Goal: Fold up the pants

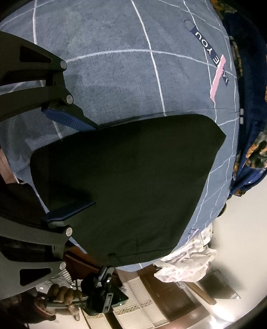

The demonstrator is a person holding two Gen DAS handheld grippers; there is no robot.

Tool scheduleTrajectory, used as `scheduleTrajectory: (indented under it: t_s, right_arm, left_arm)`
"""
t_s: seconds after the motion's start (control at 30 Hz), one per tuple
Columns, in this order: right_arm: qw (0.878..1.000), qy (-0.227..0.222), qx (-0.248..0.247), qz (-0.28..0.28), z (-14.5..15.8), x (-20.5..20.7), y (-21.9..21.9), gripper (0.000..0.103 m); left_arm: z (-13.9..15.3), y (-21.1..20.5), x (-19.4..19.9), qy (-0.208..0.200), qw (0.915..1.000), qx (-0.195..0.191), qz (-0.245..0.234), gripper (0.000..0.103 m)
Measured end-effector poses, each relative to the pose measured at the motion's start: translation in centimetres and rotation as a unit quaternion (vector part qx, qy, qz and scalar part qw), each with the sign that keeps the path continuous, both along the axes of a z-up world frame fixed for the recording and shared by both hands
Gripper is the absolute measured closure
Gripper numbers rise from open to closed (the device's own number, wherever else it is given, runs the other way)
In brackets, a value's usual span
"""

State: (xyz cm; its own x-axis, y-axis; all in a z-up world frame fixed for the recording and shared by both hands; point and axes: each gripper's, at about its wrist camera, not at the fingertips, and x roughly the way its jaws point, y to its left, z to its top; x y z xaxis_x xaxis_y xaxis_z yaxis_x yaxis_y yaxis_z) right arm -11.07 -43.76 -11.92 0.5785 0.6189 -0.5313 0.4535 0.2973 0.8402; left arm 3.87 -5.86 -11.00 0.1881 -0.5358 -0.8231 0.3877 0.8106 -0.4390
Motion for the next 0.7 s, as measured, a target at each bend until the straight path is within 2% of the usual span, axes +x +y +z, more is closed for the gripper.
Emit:
scheduleTrajectory:
  t_s: [0.13,0.47,0.57,0.7]
  right_arm:
    - [1.000,-0.005,-0.014,0.005,0.5,0.1,0.2,0.093]
    - [0.993,0.005,-0.110,0.040,2.5,1.2,1.3,0.084]
    - [0.990,0.007,-0.139,0.038,3.4,1.1,1.4,0.072]
    - [0.989,-0.003,-0.145,0.032,3.9,1.0,0.9,0.068]
  left_arm:
    - [0.0,-0.2,0.1,0.001,1.0000,0.000,0.001,0.035]
    - [-0.2,-0.2,0.1,0.007,1.0000,-0.001,-0.001,0.034]
    - [-0.2,-0.2,0.0,0.008,1.0000,-0.002,-0.001,0.034]
    - [-0.2,-0.3,0.0,0.009,1.0000,-0.003,0.000,0.034]
